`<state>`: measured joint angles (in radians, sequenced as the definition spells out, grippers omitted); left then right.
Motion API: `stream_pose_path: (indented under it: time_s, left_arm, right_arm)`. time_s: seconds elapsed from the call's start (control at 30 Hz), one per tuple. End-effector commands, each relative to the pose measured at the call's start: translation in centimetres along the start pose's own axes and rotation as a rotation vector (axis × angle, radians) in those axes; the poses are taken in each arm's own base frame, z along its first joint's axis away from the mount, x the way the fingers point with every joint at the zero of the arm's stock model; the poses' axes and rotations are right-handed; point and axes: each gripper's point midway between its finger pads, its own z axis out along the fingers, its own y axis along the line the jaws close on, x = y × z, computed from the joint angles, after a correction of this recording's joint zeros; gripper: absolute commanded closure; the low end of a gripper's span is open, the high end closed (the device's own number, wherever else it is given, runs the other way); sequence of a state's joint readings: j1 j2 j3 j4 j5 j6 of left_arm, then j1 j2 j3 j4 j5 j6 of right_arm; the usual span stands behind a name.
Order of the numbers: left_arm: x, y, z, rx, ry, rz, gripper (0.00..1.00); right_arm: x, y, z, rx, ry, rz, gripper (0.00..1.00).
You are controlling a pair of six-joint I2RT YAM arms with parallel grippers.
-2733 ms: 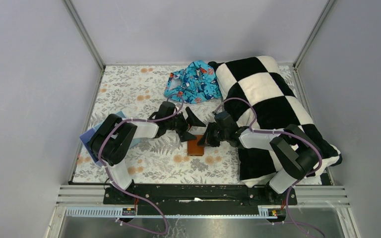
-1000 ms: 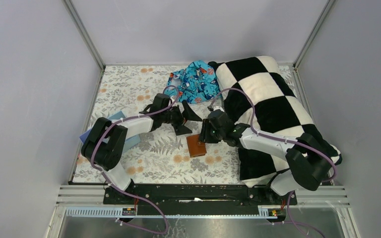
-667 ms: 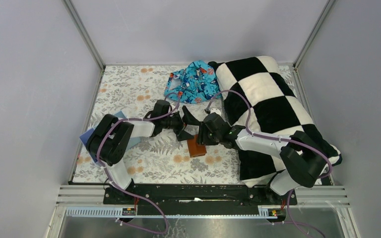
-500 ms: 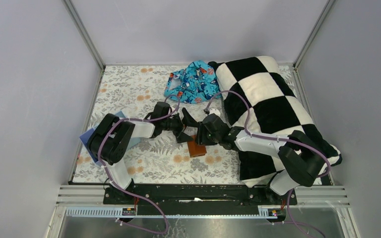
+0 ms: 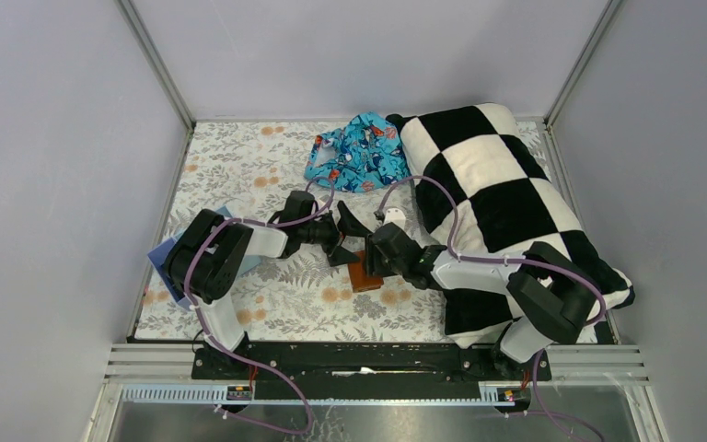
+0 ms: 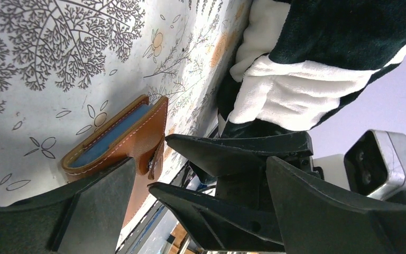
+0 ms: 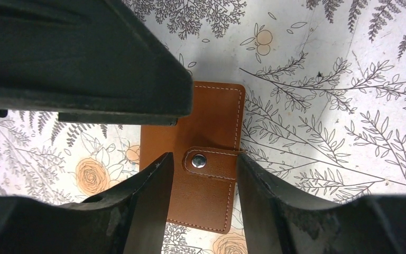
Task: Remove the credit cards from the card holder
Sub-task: Open the card holder at the center of the board.
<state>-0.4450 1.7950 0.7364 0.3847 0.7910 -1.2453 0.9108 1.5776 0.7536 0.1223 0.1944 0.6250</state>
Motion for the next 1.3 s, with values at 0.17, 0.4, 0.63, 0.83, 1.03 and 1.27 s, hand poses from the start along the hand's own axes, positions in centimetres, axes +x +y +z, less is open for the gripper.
stream_pose_path:
  time_s: [0.17,0.4,0.63,0.83,1.03,1.27]
  left_arm:
    - [-0.2,1.3,0.2,-0.028,-0.024,0.017,0.01]
    - [-0.3,1.4,0.2,-0.029,-0.027,0.023,0.01]
    - [-0.2,1.4,0.2,-0.028,-0.021,0.039,0.01]
    - [-0.1,1.8,0.1,-0.040,-0.019,0.040,0.01]
    - [-0.1,2.1,0.0,-0.040,-0.018,0.036,0.01]
    - [-0.4,2.7,-0.1,-0.050,-0.025,0.024,0.01]
  right_arm:
    - [0.7,0.2,1.0,0.102,-0.034,-0.157,0.47]
    - [1.7,-0.6,1.4,0.155,0.001,-0.155,0.64]
    - [1.6,-0.1,0.5,0.121,-0.011,-0.100,1.00]
    - [1.1,0.6,-0.4,0.076,-0.031,-0.065,1.00]
    - [0.9,-0.5,-0.7,0.085,-0.046,-0.010,1.00]
    - [0.7,0.3,-1.3,-0.007,-0.069,0.022,1.00]
